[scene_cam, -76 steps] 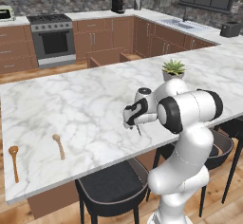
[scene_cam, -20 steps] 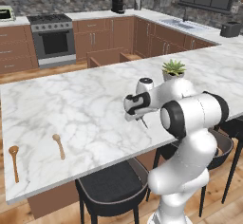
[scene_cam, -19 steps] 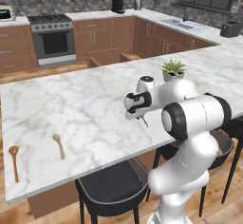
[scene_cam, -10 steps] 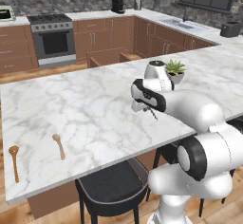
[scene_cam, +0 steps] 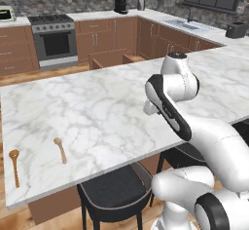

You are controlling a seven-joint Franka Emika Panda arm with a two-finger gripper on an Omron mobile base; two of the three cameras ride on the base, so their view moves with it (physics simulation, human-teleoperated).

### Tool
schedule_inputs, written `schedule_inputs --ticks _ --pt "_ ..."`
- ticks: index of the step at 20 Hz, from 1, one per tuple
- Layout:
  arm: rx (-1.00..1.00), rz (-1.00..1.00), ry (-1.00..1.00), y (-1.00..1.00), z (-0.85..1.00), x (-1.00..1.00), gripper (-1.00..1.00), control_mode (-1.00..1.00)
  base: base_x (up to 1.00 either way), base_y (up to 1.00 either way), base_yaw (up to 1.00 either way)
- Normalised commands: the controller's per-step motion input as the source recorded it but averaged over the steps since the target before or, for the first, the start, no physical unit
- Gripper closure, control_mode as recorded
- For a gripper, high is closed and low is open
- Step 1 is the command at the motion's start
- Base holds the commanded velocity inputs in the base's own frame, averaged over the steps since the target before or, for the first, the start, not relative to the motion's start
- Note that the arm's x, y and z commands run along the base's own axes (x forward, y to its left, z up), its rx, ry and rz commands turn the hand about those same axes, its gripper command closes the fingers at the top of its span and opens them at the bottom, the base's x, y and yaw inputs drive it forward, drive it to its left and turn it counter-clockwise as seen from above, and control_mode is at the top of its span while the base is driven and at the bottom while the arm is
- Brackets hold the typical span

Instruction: Pick up the metallic utensils from the counter and place them in the open drawer. Make sure not to pick up any wooden utensils.

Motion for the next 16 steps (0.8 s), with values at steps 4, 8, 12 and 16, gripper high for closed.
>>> schedule_inputs --ticks 4,8,12,16 --pt "0.0 0.0 0.0 0.0 0.23 -0.98 1.0 -1.0 0.0 0.0 0.0" --pt "0.0 0.0 0.0 0.0 0.02 -0.94 1.0 -1.0 0.0 0.0 0.0" --pt "0.0 0.0 0.0 0.0 0.12 -0.41 1.0 -1.0 0.0 0.0 0.0" --pt "0.0 -0.04 0.03 0.0 0.21 0.04 1.0 -1.0 0.0 0.0 0.0"
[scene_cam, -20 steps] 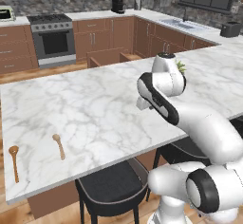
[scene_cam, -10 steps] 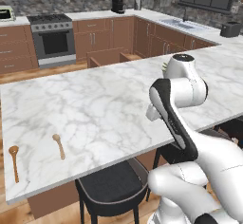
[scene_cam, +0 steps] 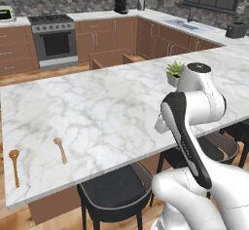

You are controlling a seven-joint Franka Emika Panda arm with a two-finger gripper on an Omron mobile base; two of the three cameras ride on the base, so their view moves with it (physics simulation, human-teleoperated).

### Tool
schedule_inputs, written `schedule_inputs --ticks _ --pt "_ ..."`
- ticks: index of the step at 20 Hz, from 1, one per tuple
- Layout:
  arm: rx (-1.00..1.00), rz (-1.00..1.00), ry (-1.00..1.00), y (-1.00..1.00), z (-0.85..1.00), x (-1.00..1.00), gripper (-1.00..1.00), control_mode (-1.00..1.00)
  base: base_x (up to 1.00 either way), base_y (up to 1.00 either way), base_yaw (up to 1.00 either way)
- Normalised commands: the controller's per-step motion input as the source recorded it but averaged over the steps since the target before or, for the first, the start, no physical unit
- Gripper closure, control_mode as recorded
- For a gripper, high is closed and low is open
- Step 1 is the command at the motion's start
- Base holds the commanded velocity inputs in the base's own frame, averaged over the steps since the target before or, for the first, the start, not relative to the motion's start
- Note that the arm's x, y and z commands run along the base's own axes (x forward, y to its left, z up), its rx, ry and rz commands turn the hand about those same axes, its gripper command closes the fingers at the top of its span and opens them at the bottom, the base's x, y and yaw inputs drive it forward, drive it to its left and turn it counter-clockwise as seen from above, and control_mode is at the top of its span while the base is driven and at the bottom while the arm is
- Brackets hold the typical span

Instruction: Pick up the metallic utensils from the counter and place them in the open drawer. Make sure not to pick up any wooden utensils.

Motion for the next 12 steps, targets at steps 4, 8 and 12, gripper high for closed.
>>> schedule_inputs --ticks 4,8,12 --pt "0.0 -0.04 0.04 0.0 0.02 0.02 1.0 -1.0 0.0 0.0 0.0" --pt "0.0 0.0 0.0 0.0 0.0 0.0 1.0 -1.0 0.0 0.0 0.0" --pt "0.0 0.0 0.0 0.0 0.0 0.0 1.0 -1.0 0.0 0.0 0.0"
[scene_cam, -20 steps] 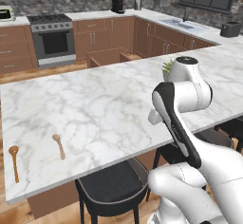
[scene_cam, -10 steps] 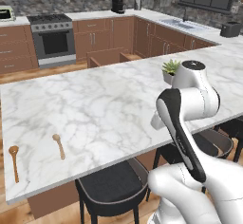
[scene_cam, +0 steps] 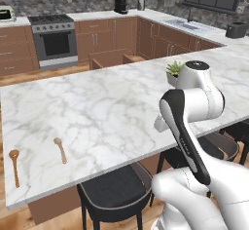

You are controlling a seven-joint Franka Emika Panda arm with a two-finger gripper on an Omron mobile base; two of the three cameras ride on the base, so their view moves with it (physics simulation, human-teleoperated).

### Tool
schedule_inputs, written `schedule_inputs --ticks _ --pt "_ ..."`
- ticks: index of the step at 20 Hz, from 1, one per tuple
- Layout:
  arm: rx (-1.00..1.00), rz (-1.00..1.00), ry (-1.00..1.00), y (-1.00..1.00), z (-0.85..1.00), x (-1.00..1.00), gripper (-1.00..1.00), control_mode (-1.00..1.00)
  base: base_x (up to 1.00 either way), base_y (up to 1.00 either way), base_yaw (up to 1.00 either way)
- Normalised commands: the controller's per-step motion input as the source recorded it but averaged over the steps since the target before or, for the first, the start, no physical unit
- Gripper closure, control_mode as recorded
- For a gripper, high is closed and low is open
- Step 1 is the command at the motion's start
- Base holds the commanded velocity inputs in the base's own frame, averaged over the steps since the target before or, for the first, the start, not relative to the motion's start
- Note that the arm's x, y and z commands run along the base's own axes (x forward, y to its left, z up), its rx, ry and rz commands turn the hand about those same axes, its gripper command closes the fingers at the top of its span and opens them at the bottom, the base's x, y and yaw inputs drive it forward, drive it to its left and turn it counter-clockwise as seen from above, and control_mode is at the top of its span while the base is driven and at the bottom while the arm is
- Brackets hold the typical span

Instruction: Pick up the metallic utensils from the counter and place them in the open drawer. Make sure not to pick up any wooden utensils.

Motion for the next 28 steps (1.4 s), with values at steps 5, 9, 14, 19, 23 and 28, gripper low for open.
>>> schedule_inputs --ticks 5,9,14,19,23,28 --pt "0.0 0.0 0.0 0.0 0.0 0.0 1.0 1.0 -0.48 0.14 0.03" --pt "0.0 0.0 0.0 0.0 0.0 0.0 1.0 1.0 -1.0 0.73 0.15" --pt "0.0 0.0 0.0 0.0 0.0 0.0 1.0 1.0 -1.0 1.0 0.13" --pt "0.0 0.0 0.0 0.0 0.0 0.0 1.0 1.0 -0.74 1.0 0.02" --pt "0.0 0.0 0.0 0.0 0.0 0.0 1.0 1.0 -0.03 1.0 -0.08" --pt "0.0 0.0 0.0 0.0 0.0 0.0 1.0 1.0 0.17 1.0 -0.27"
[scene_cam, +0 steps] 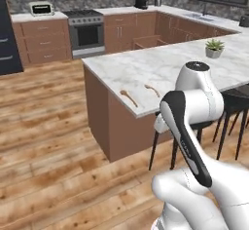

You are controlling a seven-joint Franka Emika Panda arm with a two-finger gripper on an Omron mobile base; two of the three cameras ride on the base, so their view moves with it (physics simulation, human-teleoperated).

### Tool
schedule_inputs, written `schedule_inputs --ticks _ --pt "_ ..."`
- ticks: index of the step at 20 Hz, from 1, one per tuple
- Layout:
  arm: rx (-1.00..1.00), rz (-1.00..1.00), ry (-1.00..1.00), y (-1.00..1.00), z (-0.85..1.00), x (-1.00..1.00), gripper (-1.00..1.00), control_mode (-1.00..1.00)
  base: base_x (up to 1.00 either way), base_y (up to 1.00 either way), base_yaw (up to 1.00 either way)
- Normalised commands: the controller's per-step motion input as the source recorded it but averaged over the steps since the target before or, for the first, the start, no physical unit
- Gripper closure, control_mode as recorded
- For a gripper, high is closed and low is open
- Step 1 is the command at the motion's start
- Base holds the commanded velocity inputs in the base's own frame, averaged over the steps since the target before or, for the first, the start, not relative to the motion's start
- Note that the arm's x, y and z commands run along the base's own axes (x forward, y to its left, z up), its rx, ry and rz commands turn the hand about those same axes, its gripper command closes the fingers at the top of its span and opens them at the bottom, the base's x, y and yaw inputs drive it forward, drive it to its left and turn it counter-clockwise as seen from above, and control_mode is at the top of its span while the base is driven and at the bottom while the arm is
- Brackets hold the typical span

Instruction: Pick up the metallic utensils from the counter and place them in the open drawer. Make sure not to pick up any wooden utensils.

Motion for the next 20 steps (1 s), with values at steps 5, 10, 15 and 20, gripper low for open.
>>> schedule_inputs --ticks 5,10,15,20 --pt "0.0 0.0 0.0 0.0 0.0 0.0 1.0 1.0 0.7 1.0 -0.4" --pt "0.0 0.0 0.0 0.0 0.0 0.0 1.0 1.0 0.9 1.0 -0.42" --pt "0.0 0.0 0.0 0.0 0.0 0.0 1.0 1.0 1.0 1.0 -0.48" --pt "0.0 0.0 0.0 0.0 0.0 0.0 1.0 1.0 0.89 0.95 -0.63"
